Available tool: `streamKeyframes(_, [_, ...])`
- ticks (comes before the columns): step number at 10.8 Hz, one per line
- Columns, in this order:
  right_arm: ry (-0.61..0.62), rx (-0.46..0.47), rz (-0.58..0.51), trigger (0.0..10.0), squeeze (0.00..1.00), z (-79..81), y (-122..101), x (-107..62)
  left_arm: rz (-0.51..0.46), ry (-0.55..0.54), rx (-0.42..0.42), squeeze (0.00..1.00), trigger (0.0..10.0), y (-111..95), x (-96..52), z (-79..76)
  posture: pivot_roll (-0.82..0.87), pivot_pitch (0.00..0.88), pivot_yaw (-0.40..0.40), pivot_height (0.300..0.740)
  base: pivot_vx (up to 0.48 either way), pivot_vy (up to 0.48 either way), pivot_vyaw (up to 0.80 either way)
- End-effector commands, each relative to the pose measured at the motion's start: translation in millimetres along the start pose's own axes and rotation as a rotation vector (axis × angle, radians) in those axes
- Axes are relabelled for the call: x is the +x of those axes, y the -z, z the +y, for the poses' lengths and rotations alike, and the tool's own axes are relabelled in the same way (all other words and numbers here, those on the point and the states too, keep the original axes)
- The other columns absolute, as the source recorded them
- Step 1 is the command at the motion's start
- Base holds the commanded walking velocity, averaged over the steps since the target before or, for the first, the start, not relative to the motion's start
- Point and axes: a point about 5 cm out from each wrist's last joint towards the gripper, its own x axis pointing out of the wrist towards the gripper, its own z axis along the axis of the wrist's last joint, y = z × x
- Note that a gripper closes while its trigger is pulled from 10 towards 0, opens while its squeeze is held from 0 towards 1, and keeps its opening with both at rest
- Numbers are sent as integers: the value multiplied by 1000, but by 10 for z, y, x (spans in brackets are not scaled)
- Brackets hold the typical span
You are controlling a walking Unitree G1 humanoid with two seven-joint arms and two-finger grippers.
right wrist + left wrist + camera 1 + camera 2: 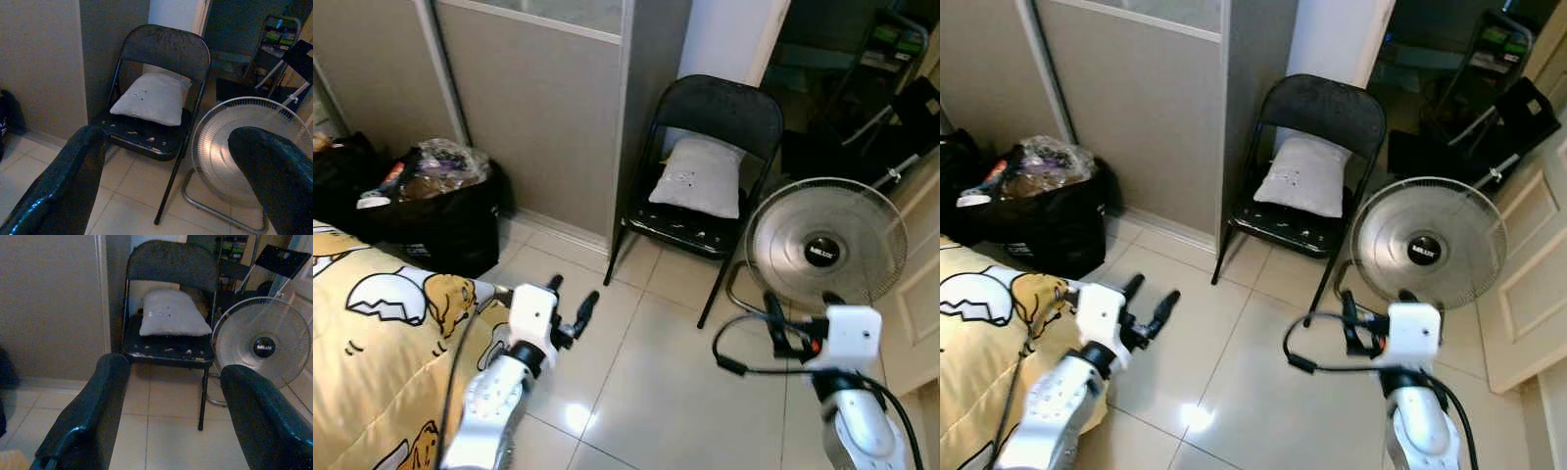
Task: Clean up the room
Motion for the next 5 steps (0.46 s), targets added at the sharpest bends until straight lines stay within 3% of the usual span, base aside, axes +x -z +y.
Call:
streamKeyframes(1, [-6,29,23,10000,0,1,30,32,-10,-9,2,0,10000,9,33,34,-105,0,-51,740,0,0,0])
streamKeyframes(5, [-8,36,33,10000,0,6,38,38,11,-19,-1,0,10000,110,58,66,-105,0,-49,740,0,0,0])
